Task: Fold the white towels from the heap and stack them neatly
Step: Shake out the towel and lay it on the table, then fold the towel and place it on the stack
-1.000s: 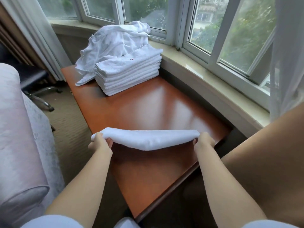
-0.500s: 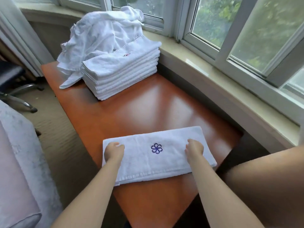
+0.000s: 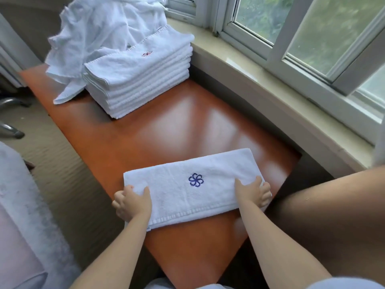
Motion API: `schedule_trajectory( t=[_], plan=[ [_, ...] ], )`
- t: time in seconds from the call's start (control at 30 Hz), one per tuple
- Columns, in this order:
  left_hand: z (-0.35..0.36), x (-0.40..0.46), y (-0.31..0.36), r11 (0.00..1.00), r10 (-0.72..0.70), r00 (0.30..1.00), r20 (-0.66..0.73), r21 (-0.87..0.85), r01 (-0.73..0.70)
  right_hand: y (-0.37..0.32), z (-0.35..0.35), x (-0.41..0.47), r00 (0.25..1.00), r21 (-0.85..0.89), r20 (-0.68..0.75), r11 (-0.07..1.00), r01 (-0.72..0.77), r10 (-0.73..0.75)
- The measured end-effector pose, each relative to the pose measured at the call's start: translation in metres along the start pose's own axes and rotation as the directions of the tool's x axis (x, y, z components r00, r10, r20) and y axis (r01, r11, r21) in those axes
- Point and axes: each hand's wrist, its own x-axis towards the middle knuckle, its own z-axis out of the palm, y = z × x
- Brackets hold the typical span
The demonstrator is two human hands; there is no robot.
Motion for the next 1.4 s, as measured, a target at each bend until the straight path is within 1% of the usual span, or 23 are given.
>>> schedule_trajectory(
  t=[0.1,0.17,0.2,0.27,0.3,0.33,0.4,0.47,0.57,0.67,0.73,0.8,0.9,0.97,1.03,1.13,1.23,1.4],
  plan=[
    [-0.008,-0.017,-0.015,0.998,-0.061,0.996,0.064,0.016,0.06,0.002,-0.012,0.01,0.995,-0.044,0.099,0.999,0.02,-0.016],
    [-0.011,-0.024,-0.023,0.993,-0.103,0.987,0.124,-0.046,0.109,0.001,-0.021,0.018,0.985,-0.076,0.172,0.997,0.014,-0.001],
    [-0.013,-0.026,-0.025,0.979,-0.155,0.974,0.165,-0.109,0.174,0.002,-0.025,0.02,0.978,-0.053,0.206,0.999,-0.011,0.022],
    [-0.019,-0.029,-0.027,0.899,-0.275,0.922,0.271,-0.267,0.346,0.003,-0.03,0.016,0.946,0.067,0.315,0.993,-0.101,0.075],
    [-0.023,-0.032,-0.027,0.841,-0.301,0.89,0.342,-0.344,0.417,0.004,-0.031,0.011,0.92,0.165,0.384,0.974,-0.154,0.08],
    [-0.028,-0.034,-0.026,0.785,-0.298,0.863,0.407,-0.41,0.465,0.005,-0.032,0.004,0.894,0.277,0.442,0.938,-0.206,0.066],
    [-0.04,-0.038,-0.018,0.679,-0.25,0.825,0.507,-0.515,0.523,0.001,-0.035,-0.015,0.867,0.424,0.497,0.865,-0.267,0.025],
    [-0.056,-0.038,-0.004,0.61,-0.177,0.809,0.56,-0.583,0.537,-0.009,-0.041,-0.034,0.854,0.505,0.519,0.815,-0.284,-0.024],
    [-0.085,-0.03,0.021,0.538,-0.024,0.801,0.598,-0.668,0.515,-0.037,-0.05,-0.06,0.839,0.61,0.534,0.735,-0.295,-0.106],
    [-0.119,-0.014,0.044,0.489,0.12,0.785,0.607,-0.724,0.486,-0.079,-0.058,-0.094,0.782,0.699,0.575,0.642,-0.315,-0.242],
    [-0.143,0.003,0.053,0.468,0.202,0.769,0.606,-0.75,0.468,-0.113,-0.06,-0.119,0.76,0.764,0.557,0.565,-0.31,-0.335],
    [-0.169,0.025,0.059,0.452,0.282,0.743,0.607,-0.767,0.455,-0.147,-0.062,-0.146,0.774,0.819,0.506,0.493,-0.292,-0.382],
    [-0.209,0.071,0.065,0.453,0.372,0.7,0.609,-0.778,0.436,-0.197,-0.059,-0.185,0.807,0.866,0.447,0.412,-0.282,-0.386],
    [-0.236,0.099,0.071,0.44,0.418,0.689,0.592,-0.796,0.416,-0.226,-0.056,-0.207,0.826,0.893,0.407,0.36,-0.27,-0.389],
    [-0.257,0.125,0.08,0.406,0.468,0.688,0.554,-0.827,0.389,-0.253,-0.052,-0.227,0.832,0.915,0.37,0.316,-0.25,-0.413],
    [-0.277,0.156,0.094,0.36,0.578,0.635,0.513,-0.858,0.365,-0.282,-0.044,-0.251,0.838,0.934,0.332,0.278,-0.226,-0.433],
    [-0.285,0.183,0.11,0.332,0.618,0.598,0.51,-0.859,0.389,-0.306,-0.034,-0.26,0.831,0.941,0.33,0.226,-0.252,-0.447],
    [-0.284,0.239,0.156,0.321,0.65,0.551,0.524,-0.846,0.425,-0.357,-0.013,-0.247,0.828,0.947,0.318,0.116,-0.299,-0.462]
  ],
)
